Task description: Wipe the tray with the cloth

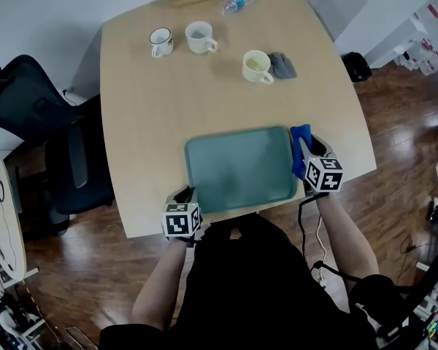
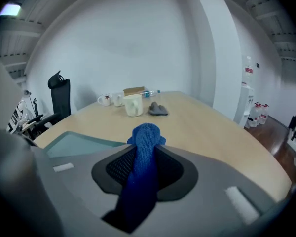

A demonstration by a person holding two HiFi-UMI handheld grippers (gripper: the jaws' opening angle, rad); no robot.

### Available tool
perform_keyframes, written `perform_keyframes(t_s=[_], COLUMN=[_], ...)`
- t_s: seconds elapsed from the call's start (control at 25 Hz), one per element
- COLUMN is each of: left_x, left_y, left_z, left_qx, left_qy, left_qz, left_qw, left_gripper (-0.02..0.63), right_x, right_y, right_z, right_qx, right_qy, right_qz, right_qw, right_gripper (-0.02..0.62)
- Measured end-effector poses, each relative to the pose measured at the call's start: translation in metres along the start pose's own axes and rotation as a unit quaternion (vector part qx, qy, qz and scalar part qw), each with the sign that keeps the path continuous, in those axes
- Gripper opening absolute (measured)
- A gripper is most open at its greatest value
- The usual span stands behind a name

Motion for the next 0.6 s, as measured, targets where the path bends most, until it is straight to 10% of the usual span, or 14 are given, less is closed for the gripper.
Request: perform_keyframes(t_s=[0.28, 0.6], left_x=[0.004, 0.004], left_y=[-0.001, 0.002], left_z=[0.002, -0.005], left_qx=[0.028, 0.070], left_qy=[-0.021, -0.018], left_qz=[0.005, 0.012], left_qw=[0.9994, 0.9973], left_gripper=[0.052, 0.060], right_x=[-0.007, -0.005], right_y=[0.053, 0.085], right_z=[-0.078, -0.218], right_qx=[0.054, -0.088], right_qy=[-0.090, -0.075], right_qz=[-0.071, -0.108], right_qw=[0.992, 0.987], right_gripper=[0.112, 0.107])
Point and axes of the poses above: the fingertips, and each gripper's own axes: y forward along the fingers, z to its right, x out of its underside, the point moved 9 cm from there along -y, backward along the fingers, and after that the axes turned 3 degrees about z, right-handed, at the moved point
